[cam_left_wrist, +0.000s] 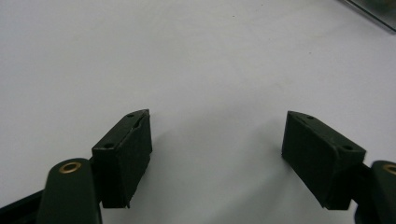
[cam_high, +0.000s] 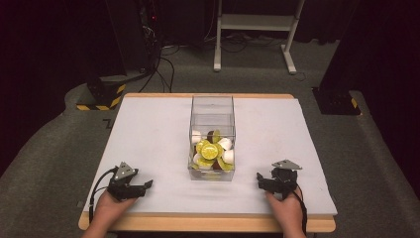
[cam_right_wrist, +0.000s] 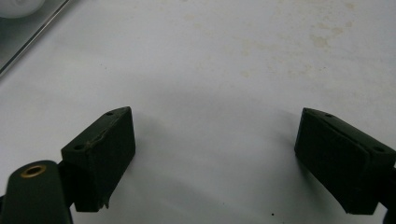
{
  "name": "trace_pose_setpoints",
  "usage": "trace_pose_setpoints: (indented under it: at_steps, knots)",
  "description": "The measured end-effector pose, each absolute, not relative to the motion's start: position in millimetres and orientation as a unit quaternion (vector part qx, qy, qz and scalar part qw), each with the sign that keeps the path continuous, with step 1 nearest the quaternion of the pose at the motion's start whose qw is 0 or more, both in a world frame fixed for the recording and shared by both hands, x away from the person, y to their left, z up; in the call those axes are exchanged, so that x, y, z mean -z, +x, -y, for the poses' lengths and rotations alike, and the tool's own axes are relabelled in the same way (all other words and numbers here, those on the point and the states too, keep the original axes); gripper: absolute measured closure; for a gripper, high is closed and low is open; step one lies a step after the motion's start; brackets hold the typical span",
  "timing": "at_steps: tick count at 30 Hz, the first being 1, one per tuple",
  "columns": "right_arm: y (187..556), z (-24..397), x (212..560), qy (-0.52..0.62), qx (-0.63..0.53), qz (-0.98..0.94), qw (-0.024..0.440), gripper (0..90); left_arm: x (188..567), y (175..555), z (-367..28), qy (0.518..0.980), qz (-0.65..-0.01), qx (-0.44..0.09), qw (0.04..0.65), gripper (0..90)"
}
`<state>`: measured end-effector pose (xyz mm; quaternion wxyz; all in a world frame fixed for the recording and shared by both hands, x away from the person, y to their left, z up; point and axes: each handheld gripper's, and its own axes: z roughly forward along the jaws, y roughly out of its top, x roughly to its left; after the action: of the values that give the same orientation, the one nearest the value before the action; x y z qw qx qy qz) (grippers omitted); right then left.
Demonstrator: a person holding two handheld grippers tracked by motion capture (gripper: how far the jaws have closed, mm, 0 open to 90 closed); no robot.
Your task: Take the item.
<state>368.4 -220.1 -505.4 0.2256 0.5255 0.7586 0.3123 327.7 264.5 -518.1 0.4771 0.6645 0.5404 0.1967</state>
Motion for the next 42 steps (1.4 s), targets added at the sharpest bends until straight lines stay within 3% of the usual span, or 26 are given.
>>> trace_pose_setpoints:
  at_steps: [9,16,42]
  knots:
    - [368.1,219.8,505.4,0.524,-0.312,-0.759,0.228,12.4,518.7,326.6,-259.9,0.653,-0.549,-0.21,0.478,24.2]
    - [368.1,219.9,505.5,0.523,-0.311,-0.759,0.229,12.4,517.2,327.4,-260.7,0.66,-0.555,-0.205,0.463,18.1]
    - [368.0,219.6,505.3,0.524,-0.31,-0.76,0.229,12.5,497.2,313.6,-237.9,0.661,-0.499,-0.15,0.54,18.4]
